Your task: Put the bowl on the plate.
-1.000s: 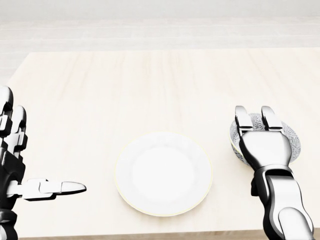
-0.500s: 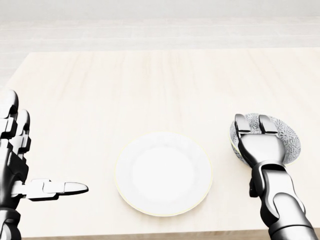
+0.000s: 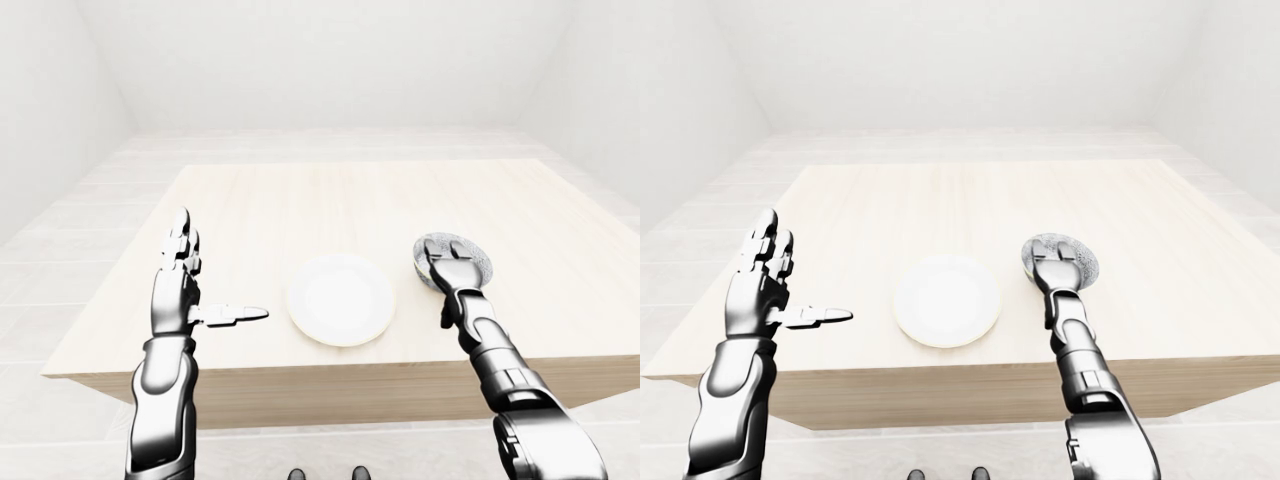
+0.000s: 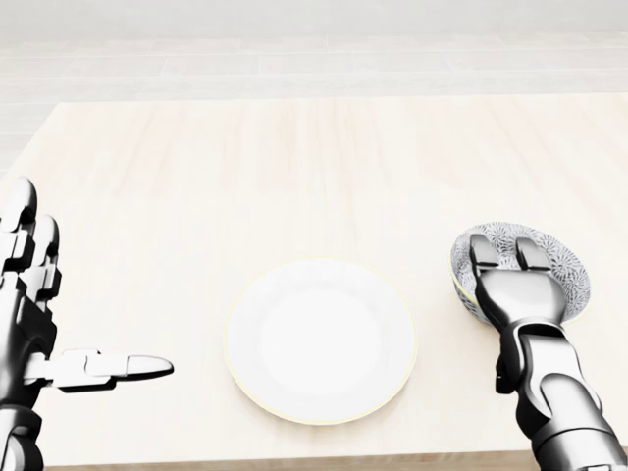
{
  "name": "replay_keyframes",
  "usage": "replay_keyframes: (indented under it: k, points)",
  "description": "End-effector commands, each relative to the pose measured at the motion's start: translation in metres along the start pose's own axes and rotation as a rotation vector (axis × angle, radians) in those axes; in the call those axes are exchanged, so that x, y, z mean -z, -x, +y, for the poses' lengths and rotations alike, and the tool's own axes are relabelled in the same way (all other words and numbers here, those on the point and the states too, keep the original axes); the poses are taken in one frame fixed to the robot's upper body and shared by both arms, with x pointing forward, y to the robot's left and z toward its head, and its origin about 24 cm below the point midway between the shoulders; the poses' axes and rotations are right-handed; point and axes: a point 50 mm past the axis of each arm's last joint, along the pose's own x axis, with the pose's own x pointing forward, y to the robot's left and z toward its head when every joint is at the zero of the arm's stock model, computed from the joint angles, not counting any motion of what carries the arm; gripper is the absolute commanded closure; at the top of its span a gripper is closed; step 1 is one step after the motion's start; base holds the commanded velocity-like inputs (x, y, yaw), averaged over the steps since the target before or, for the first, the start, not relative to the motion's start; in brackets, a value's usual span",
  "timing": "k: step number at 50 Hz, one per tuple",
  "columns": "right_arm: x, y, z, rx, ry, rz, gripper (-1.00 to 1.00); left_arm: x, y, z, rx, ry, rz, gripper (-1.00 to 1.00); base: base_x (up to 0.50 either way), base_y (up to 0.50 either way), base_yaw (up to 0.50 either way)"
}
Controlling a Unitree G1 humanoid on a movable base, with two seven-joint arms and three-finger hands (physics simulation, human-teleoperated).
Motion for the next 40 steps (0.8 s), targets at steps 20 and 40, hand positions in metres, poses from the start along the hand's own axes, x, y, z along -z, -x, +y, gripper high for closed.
replay_keyframes:
  k: [20,40]
  points:
    - [0.0059,-0.0022,0.0066,-0.017,-0.021,0.022,-1.00,0.0012,-0.0010,-0.0014,0.000,-0.011,0.005,-1.00,0.00,0.00,0.00]
    - [0.0060,-0.0022,0.0070,-0.015,-0.021,0.021,-0.76,0.0027,-0.0019,-0.0008,-0.004,-0.009,0.011,-1.00,0.00,0.00,0.00]
